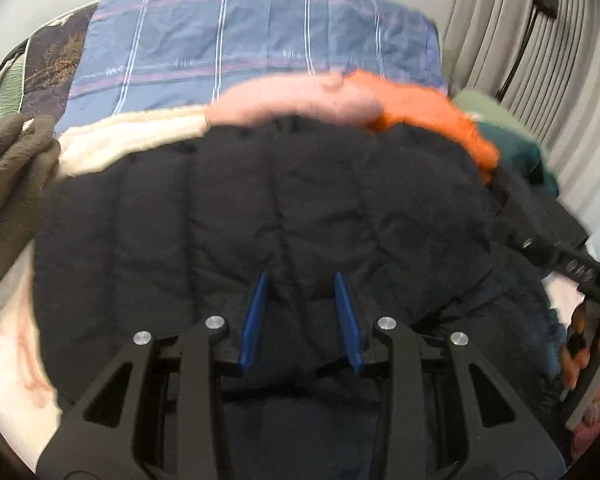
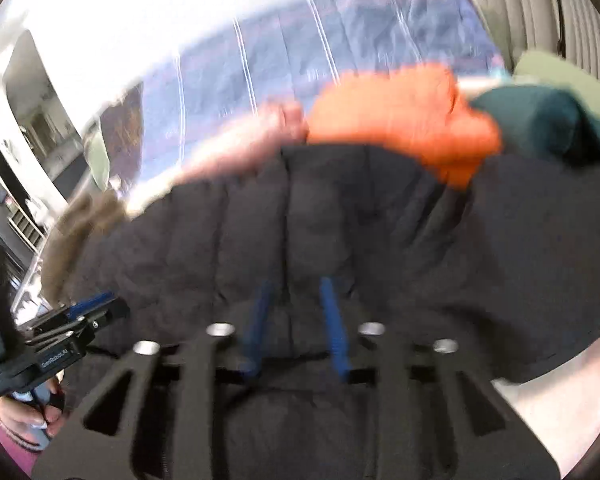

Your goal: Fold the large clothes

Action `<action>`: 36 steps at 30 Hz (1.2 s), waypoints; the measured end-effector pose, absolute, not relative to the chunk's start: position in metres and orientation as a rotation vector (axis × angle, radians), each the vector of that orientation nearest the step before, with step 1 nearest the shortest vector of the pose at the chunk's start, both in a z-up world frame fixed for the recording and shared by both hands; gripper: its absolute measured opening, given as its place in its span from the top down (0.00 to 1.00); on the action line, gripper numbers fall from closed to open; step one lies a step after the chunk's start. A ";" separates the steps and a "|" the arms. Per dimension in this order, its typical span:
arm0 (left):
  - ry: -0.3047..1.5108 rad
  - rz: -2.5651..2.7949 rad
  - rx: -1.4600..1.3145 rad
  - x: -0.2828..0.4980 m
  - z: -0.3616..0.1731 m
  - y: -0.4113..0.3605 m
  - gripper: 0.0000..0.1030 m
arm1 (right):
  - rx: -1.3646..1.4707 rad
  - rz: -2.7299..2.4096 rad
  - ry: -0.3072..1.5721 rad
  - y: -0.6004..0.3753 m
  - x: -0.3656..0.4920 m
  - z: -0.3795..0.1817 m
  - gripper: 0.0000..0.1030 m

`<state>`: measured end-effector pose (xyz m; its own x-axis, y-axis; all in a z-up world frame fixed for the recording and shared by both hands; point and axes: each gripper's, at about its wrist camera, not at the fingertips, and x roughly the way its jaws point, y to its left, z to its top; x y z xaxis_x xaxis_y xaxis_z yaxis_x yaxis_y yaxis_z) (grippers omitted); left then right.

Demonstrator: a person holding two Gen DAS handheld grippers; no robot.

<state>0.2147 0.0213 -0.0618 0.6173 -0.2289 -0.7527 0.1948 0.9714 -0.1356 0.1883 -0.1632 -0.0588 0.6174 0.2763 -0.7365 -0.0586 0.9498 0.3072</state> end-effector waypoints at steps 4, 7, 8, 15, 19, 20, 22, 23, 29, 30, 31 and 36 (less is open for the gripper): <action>0.863 -0.212 0.120 0.215 -0.103 0.000 0.62 | 0.339 0.170 1.037 -0.166 0.199 -0.119 0.89; 0.860 -0.204 0.122 0.214 -0.106 0.001 0.62 | 0.358 0.202 1.031 -0.175 0.192 -0.110 0.86; 0.859 -0.205 0.118 0.214 -0.107 0.002 0.62 | 0.386 0.217 1.027 -0.188 0.186 -0.103 0.86; 0.844 -0.216 0.084 0.212 -0.107 0.008 0.62 | 0.697 0.057 0.731 -0.331 0.112 -0.048 0.56; 0.838 -0.223 0.070 0.210 -0.109 0.011 0.62 | 1.073 -0.209 0.578 -0.449 0.061 -0.063 0.42; 0.836 -0.225 0.064 0.210 -0.109 0.012 0.62 | 1.171 -0.230 0.560 -0.462 0.050 -0.071 0.42; 0.835 -0.228 0.059 0.208 -0.109 0.016 0.62 | 1.445 -0.260 0.511 -0.496 0.034 -0.100 0.42; 0.834 -0.229 0.058 0.208 -0.109 0.016 0.62 | 1.500 -0.267 0.502 -0.505 0.032 -0.109 0.42; 0.832 -0.229 0.057 0.207 -0.109 0.018 0.62 | 1.496 -0.370 0.489 -0.527 0.062 -0.116 0.43; 0.832 -0.230 0.055 0.207 -0.109 0.018 0.62 | 1.475 -0.413 0.487 -0.530 0.071 -0.109 0.52; 0.832 -0.231 0.052 0.207 -0.109 0.019 0.62 | 1.436 -0.472 0.482 -0.533 0.076 -0.105 0.73; 0.836 -0.231 0.035 0.208 -0.108 0.023 0.61 | 1.353 -0.427 0.459 -0.528 0.092 -0.090 0.96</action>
<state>0.2078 0.0234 -0.1080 0.6470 -0.1896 -0.7386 0.2172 0.9743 -0.0598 0.0917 -0.5275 -0.0903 0.8373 -0.0280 -0.5461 0.5425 0.1673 0.8232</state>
